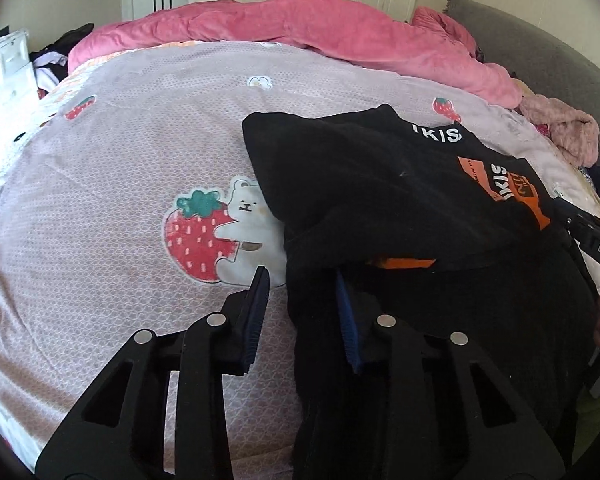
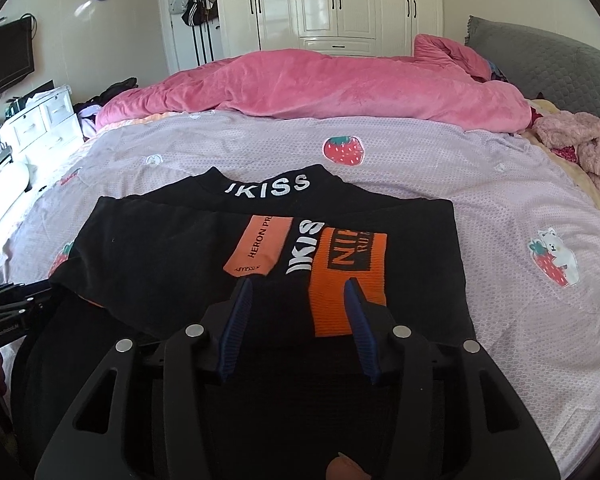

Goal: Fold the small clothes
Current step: 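Lift the socks and lower them onto the sweatshirt below the collar, then lower the open right tool onto the orange sock cuff and close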

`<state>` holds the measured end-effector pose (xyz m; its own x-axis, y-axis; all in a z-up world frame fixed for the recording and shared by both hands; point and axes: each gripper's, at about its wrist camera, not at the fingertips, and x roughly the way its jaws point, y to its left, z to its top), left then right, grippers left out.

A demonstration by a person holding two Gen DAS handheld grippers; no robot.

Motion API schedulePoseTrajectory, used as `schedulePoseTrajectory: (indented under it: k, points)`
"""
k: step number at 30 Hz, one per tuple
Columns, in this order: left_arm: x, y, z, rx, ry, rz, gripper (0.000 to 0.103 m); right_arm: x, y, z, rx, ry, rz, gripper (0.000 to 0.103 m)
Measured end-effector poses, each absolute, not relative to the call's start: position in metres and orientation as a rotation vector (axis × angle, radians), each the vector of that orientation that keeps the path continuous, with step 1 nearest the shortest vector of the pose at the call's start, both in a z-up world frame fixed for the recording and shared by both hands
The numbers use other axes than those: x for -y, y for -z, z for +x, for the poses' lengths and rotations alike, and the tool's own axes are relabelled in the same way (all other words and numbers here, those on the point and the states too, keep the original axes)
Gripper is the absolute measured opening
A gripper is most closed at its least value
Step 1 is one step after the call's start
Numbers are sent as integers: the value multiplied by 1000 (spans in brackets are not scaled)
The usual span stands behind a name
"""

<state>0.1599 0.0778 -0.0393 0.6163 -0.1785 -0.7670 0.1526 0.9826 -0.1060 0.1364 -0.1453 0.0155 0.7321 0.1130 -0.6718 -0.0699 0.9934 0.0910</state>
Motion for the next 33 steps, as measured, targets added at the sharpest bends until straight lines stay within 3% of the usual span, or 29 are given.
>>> schedulePoseTrajectory:
  k: [4, 7, 19, 33]
  points:
    - [-75, 43, 167, -878, 197, -44, 12, 144, -10, 139, -752, -106, 76, 47]
    - [-75, 39, 165, -864, 187, -58, 9, 146, -6, 143, -769, -103, 94, 47]
    - [-86, 38, 155, -927, 187, -76, 8, 161, 17, 150, -840, -95, 114, 49]
    - [-89, -8, 144, -680, 201, -147, 8, 176, 0, 139, -776, -58, 166, 56]
